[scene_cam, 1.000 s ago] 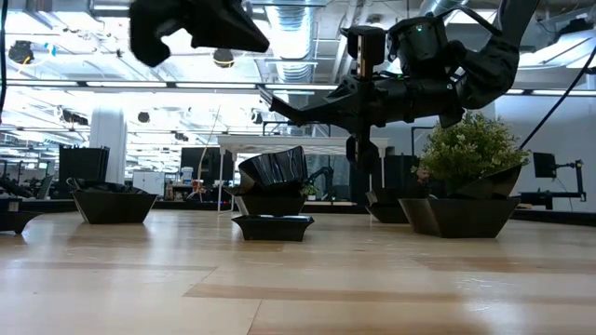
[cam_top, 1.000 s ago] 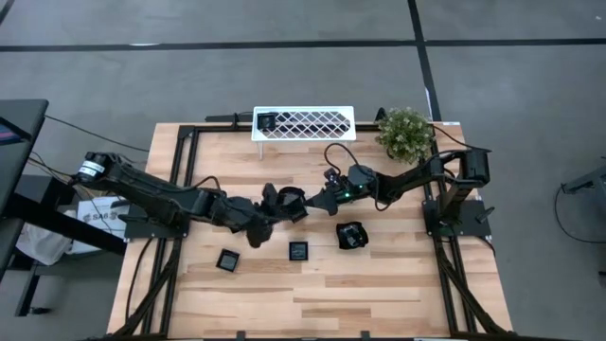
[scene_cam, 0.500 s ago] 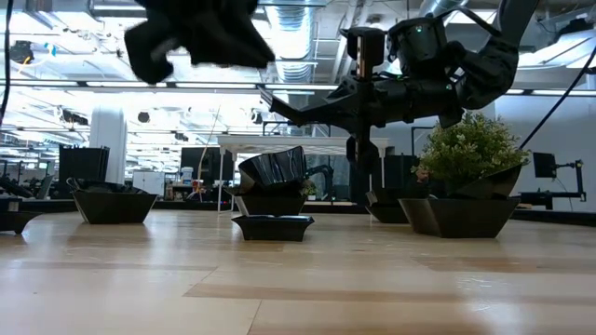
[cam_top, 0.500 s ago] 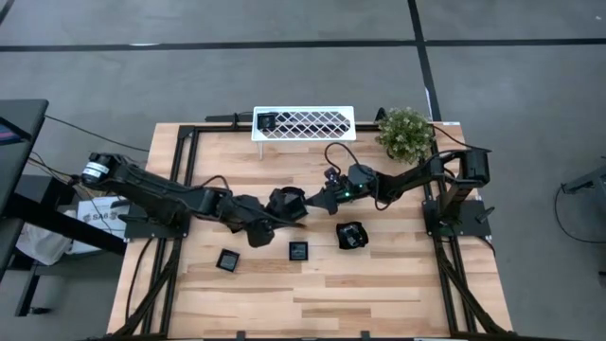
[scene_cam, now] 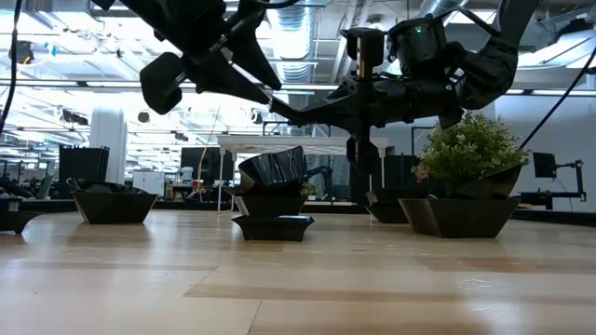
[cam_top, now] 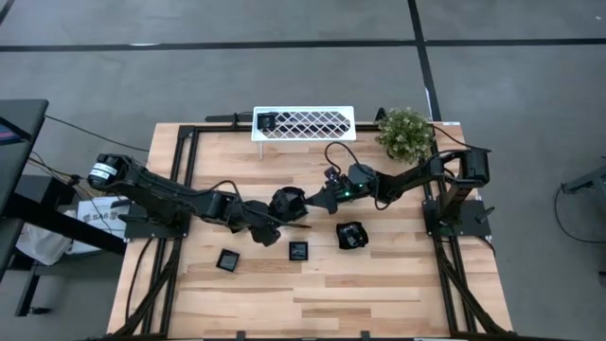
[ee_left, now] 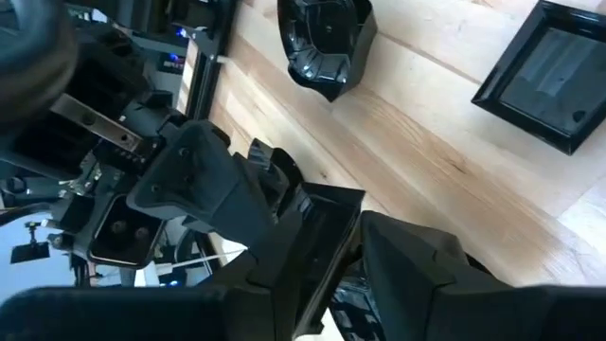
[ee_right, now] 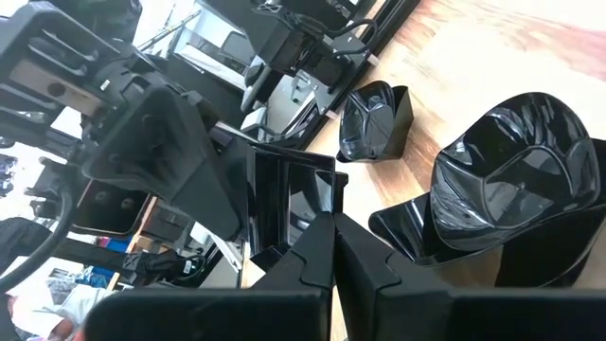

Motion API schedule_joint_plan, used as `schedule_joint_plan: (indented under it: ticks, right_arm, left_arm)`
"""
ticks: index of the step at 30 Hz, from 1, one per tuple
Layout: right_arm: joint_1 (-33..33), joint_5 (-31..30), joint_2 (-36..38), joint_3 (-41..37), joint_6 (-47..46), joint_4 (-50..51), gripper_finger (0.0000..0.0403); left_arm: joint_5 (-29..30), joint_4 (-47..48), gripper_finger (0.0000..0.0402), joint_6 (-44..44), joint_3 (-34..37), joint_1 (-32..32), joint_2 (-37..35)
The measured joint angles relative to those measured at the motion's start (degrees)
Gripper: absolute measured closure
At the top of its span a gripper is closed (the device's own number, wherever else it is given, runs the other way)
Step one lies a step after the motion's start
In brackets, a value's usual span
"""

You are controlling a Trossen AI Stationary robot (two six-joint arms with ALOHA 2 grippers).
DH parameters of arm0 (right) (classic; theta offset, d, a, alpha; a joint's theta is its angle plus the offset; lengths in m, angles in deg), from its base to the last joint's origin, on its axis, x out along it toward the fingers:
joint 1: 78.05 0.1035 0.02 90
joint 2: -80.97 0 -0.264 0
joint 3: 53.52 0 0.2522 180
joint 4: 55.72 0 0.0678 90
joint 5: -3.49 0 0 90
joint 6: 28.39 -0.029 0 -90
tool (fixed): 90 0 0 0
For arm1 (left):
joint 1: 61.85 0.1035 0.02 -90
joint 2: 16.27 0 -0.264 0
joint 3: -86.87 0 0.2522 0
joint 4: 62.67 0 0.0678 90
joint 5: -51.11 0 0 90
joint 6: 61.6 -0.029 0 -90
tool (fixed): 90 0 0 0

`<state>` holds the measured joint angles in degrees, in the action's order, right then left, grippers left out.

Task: Pick & Place Mini shaped plates
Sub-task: Stack the top black square plate on top of the black square plate on the shelf

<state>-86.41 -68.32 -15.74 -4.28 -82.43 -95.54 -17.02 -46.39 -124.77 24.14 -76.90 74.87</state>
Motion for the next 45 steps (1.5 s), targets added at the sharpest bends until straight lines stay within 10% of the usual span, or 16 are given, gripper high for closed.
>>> schedule_joint_plan:
  ticks: [24, 45]
  right_arm:
    - [-0.02, 0.28, 0.01, 0.00, 0.00, -0.05, 0.0403]
    - [-0.02, 0.13, 0.02, 0.00, 2.48, -0.17, 0.0371]
  left_arm:
    - [2.03, 2.32, 0.0392, 0.43, 0.00, -0.04, -1.44]
    - [-0.72, 2.30, 0.0394, 0.46, 0.00, 0.01, -1.42]
